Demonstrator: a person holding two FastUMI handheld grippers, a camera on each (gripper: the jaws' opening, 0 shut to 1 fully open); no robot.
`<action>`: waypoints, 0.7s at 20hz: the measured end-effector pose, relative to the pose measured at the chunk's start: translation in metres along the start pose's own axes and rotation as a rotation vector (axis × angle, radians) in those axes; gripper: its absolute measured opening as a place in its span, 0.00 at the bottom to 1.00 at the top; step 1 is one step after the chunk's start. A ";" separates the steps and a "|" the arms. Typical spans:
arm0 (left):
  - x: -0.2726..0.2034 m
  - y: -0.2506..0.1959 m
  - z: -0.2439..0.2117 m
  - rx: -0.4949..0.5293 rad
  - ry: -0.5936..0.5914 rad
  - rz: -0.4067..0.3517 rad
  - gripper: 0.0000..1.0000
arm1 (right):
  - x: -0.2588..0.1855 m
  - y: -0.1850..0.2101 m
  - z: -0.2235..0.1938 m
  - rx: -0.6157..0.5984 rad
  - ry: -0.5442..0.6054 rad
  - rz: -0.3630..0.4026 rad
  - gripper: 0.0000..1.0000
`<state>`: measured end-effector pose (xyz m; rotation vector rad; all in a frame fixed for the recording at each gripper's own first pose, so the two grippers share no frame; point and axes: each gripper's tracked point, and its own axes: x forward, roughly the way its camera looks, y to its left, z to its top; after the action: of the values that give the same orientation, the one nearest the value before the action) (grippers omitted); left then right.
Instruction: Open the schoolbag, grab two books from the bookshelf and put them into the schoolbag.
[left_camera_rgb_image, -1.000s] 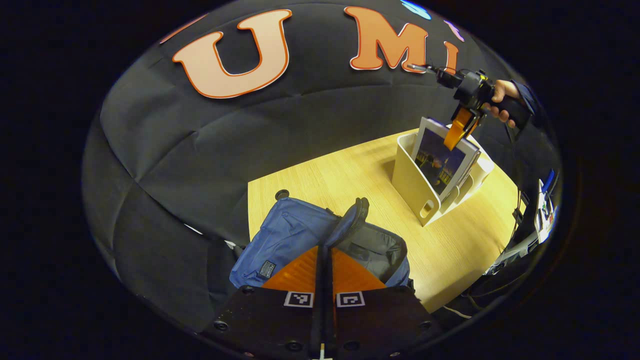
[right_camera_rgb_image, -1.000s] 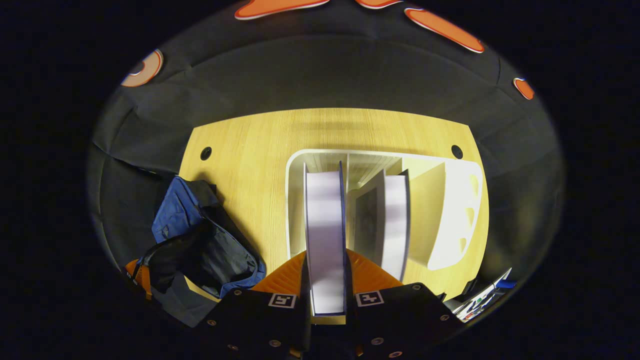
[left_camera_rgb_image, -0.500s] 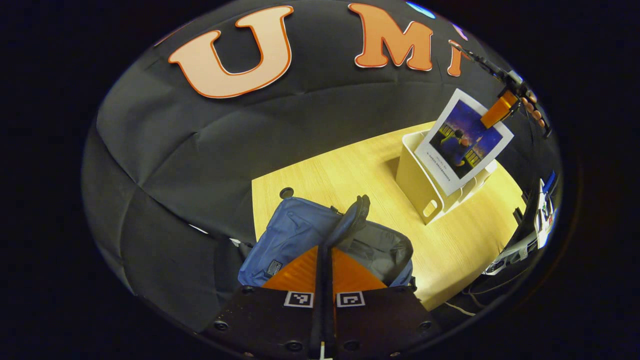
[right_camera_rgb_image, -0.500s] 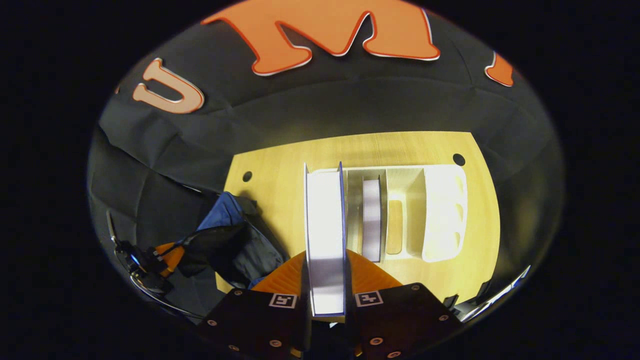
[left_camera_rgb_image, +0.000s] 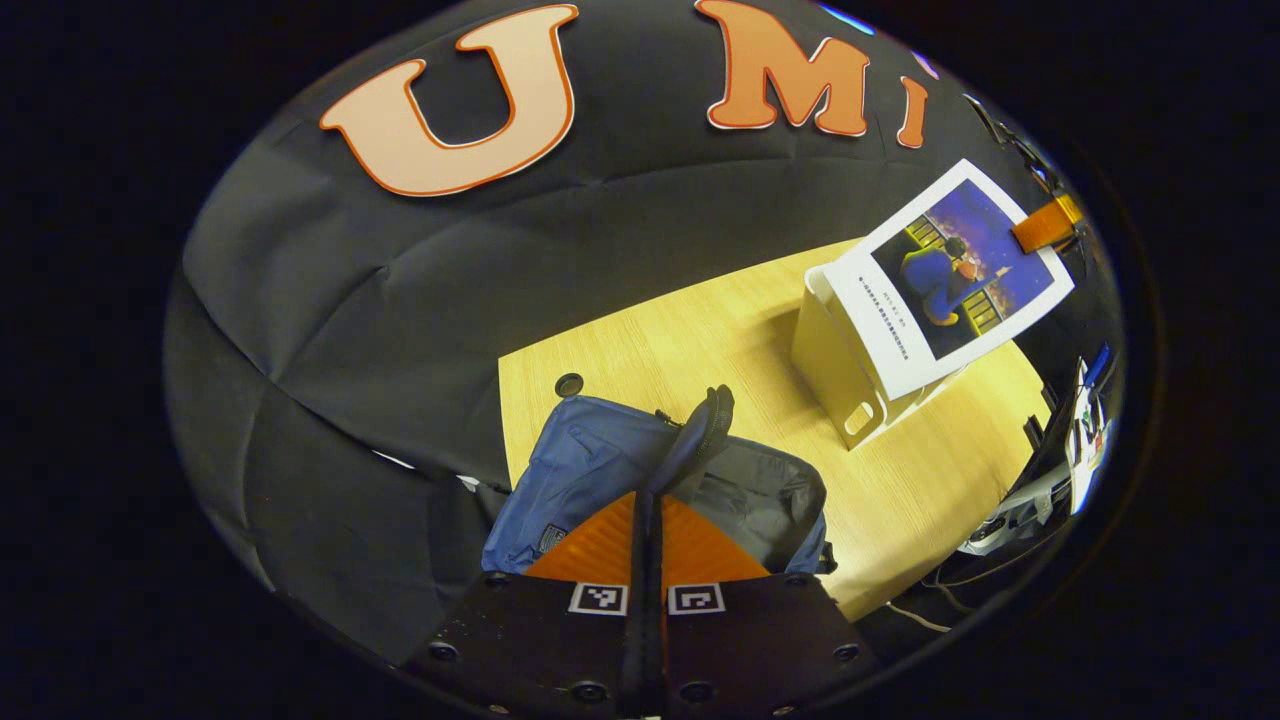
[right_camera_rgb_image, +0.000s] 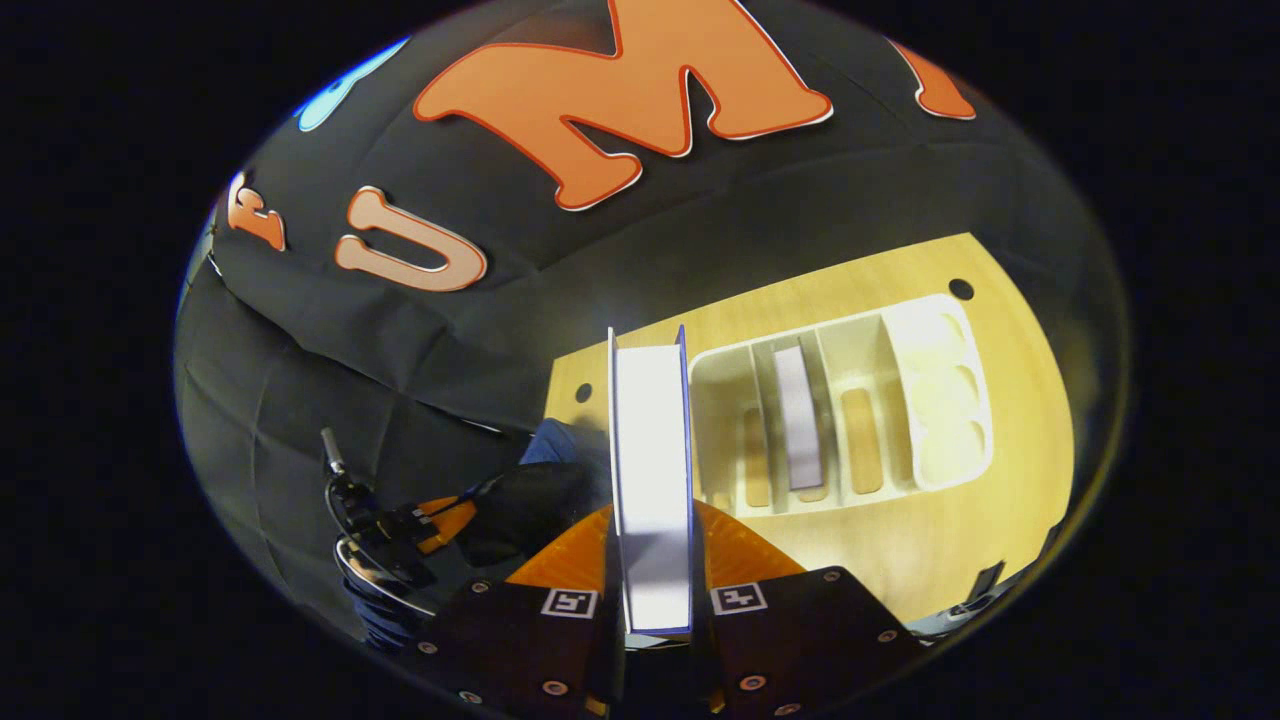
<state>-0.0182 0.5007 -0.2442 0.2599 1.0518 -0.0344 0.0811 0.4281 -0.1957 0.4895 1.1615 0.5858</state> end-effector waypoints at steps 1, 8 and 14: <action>0.002 -0.002 0.002 0.001 0.006 -0.002 0.01 | 0.005 0.005 -0.008 0.008 -0.002 0.023 0.27; 0.004 -0.009 0.012 -0.007 0.018 -0.024 0.01 | 0.054 0.016 -0.068 0.122 0.032 0.119 0.25; 0.002 -0.017 0.017 -0.002 0.026 -0.042 0.01 | 0.101 0.036 -0.118 0.194 0.083 0.161 0.25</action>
<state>-0.0050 0.4802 -0.2417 0.2373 1.0830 -0.0679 -0.0082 0.5285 -0.2821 0.7354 1.2718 0.6401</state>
